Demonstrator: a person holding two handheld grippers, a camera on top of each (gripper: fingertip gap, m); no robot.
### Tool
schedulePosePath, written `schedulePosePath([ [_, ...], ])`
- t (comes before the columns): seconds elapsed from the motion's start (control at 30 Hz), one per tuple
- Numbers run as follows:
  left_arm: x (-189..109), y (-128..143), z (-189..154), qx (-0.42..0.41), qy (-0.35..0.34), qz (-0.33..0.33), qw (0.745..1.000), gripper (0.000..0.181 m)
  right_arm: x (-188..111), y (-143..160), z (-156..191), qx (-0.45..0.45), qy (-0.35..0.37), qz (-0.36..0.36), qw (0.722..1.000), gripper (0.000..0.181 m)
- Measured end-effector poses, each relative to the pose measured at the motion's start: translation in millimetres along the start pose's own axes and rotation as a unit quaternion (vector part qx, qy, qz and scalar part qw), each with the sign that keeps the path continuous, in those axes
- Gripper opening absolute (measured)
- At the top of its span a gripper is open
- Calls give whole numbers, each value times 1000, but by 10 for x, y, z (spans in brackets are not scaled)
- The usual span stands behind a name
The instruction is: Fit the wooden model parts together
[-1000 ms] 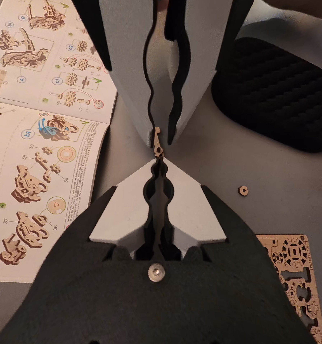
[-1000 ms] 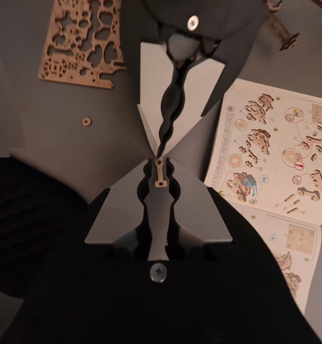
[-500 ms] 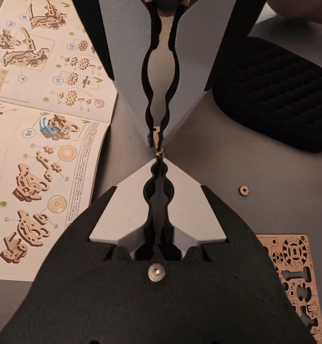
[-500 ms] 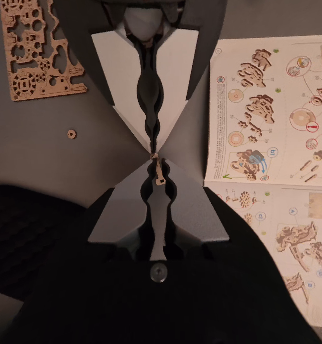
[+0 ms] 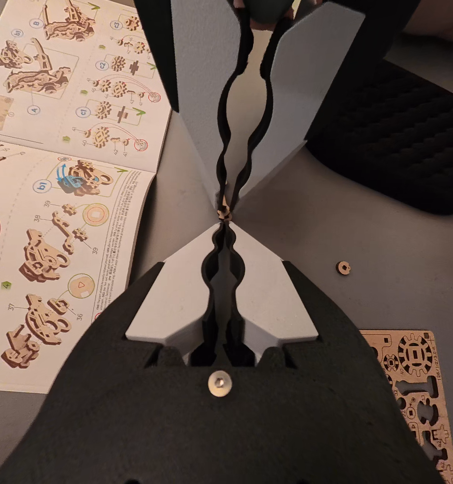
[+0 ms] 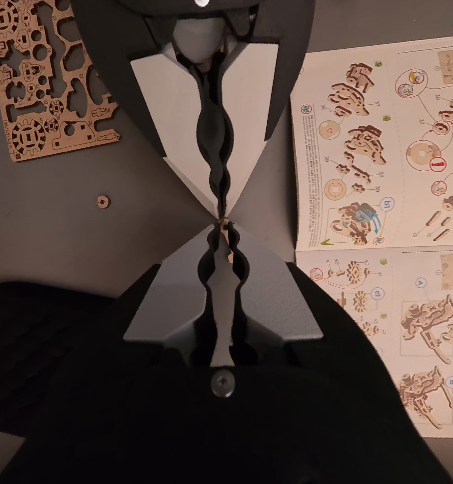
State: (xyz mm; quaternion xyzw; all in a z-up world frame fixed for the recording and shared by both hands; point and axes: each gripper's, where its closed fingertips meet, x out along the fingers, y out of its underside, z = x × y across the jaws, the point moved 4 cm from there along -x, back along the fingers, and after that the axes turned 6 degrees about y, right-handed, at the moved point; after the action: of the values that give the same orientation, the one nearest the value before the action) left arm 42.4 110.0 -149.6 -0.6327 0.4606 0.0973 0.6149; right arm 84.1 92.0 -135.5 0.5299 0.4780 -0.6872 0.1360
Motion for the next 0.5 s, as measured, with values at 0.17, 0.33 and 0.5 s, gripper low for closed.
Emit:
schedulePosePath([
  [0.17, 1, 0, 0, 0, 1, 0, 1000, 0, -19, 5, -6, 1, 1, -1, 1000, 4],
  [0.33, 1, 0, -1, 0, 1, -1, 1000, 0, 16, 21, -16, 3, 3, 3, 1000, 2],
  [0.5, 1, 0, -2, 0, 1, -1, 1000, 0, 13, 24, -23, -2, 6, -1, 1000, 1],
])
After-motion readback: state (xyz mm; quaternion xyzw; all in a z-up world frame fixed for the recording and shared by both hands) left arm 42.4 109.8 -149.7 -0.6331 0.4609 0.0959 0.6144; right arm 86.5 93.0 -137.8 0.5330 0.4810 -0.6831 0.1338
